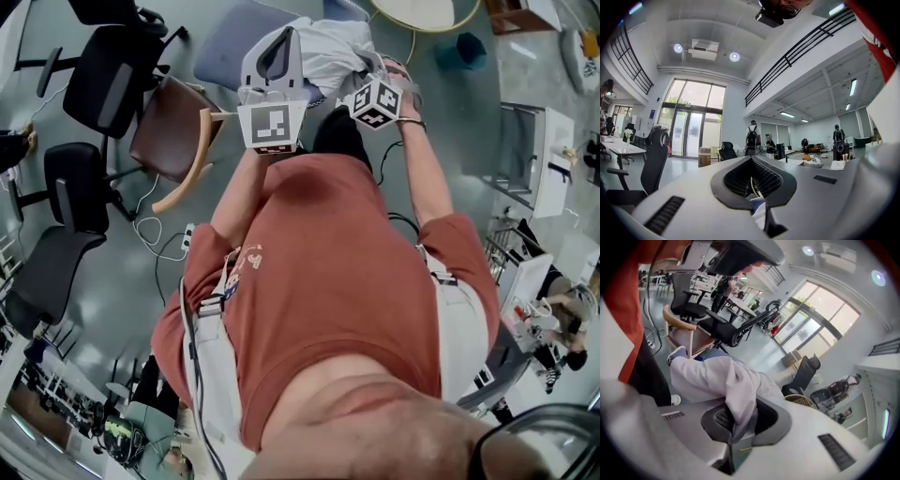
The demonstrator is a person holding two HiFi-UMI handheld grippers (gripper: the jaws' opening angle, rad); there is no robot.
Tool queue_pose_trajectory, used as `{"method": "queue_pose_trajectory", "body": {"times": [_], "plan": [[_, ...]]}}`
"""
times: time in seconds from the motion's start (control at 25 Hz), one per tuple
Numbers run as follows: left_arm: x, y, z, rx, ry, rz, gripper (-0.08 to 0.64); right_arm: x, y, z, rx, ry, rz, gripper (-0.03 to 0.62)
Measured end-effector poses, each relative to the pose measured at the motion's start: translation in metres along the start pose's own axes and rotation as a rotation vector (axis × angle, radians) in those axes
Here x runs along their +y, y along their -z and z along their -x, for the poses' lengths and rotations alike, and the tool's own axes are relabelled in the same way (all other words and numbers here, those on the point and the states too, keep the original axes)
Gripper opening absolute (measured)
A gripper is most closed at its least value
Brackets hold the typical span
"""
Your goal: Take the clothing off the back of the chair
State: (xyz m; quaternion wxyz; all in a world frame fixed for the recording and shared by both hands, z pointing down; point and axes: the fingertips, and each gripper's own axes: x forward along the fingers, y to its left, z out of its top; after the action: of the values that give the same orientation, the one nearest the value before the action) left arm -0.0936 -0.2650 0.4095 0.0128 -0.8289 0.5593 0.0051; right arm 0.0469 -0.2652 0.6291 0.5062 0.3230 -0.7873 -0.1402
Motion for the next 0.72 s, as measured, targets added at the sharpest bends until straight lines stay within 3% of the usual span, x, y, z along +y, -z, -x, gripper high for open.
{"method": "queue_pose_trajectory", "body": {"times": [0.24,0.4,0.52,0.72], "plan": [[-0.006,-0.004,0.007,-0.003,-0.003,-0.006,0.014,-0.022,-0.015,0.026,-0.181,0.06,-0.466,0.046],[-0.007,-0.006,0.01,-0.006,-0.004,-0.005,0.014,-0.046,-0.027,0.047,-0.311,0.098,-0.7,0.046],[-0.009,-0.011,0.012,-0.016,-0.002,-0.006,0.014,-0.064,-0.03,0.065,-0.386,0.129,-0.797,0.046],[-0.006,-0.021,0.011,-0.039,-0.003,-0.011,0.014,-0.096,-0.041,0.1,-0.482,0.192,-0.869,0.046]]}}
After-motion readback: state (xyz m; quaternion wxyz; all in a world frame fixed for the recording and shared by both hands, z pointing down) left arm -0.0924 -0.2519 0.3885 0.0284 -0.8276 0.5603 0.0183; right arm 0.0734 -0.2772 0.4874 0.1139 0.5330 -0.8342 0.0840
